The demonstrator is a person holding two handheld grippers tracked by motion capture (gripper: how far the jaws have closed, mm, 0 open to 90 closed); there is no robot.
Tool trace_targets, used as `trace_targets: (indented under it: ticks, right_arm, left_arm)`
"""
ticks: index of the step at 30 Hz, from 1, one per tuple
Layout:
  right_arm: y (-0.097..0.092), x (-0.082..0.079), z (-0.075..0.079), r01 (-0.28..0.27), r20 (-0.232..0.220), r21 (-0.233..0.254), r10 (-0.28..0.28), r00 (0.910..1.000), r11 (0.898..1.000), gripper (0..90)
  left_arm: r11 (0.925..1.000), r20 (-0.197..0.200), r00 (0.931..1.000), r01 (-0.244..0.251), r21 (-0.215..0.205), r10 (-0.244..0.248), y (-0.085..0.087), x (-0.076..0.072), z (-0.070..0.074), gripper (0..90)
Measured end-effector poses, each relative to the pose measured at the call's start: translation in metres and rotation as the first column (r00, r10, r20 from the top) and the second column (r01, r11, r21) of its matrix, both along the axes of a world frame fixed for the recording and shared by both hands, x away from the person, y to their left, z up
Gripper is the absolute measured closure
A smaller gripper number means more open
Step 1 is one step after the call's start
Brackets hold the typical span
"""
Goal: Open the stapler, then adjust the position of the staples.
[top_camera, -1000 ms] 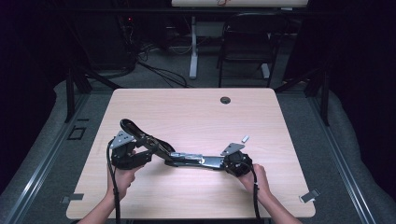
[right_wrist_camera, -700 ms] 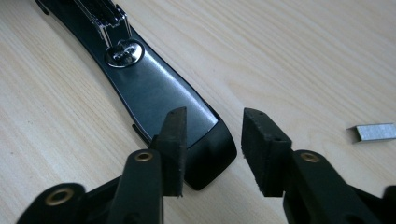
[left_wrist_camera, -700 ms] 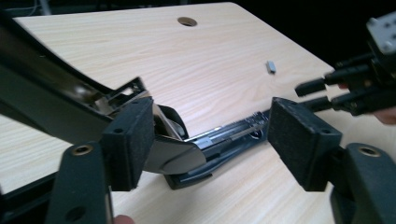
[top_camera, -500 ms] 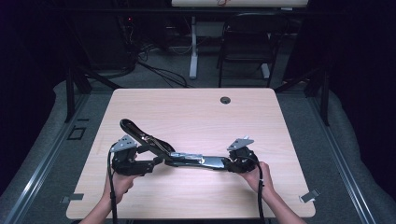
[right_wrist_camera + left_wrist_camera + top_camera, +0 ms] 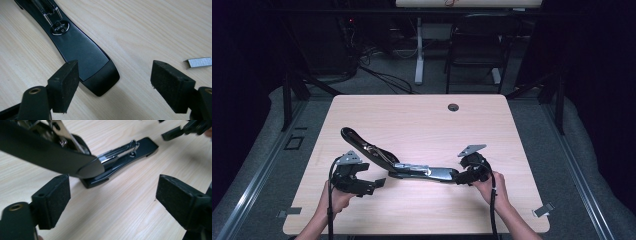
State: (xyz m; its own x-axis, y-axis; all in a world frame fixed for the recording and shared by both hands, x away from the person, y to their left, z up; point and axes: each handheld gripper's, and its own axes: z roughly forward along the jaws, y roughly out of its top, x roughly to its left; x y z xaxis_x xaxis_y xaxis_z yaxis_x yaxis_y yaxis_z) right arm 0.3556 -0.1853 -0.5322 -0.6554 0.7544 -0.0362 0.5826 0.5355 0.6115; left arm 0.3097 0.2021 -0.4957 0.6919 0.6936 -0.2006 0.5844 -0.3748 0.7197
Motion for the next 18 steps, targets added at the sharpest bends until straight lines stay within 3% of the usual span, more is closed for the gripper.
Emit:
trace_targets:
  ticks: [8,9,18]
  right_arm:
    - [-0.008,0.004,0.007,0.034,-0.010,0.001,-0.034,0.9994,0.999,17.3]
    - [-0.009,0.005,0.008,0.049,-0.010,0.020,-0.049,0.9988,0.999,16.9]
    - [-0.024,0.009,0.013,0.090,-0.054,0.058,-0.087,0.9947,0.994,14.0]
  left_arm:
    - [0.9994,-0.030,0.9994,-0.019,0.030,0.020,0.001,0.003,-0.004,1.2]
    - [0.9992,-0.028,0.9993,-0.023,0.033,0.024,0.002,0.003,-0.005,0.2]
    - [0.9989,-0.045,0.9982,-0.037,0.030,0.038,0.005,0.005,-0.007,0.0]
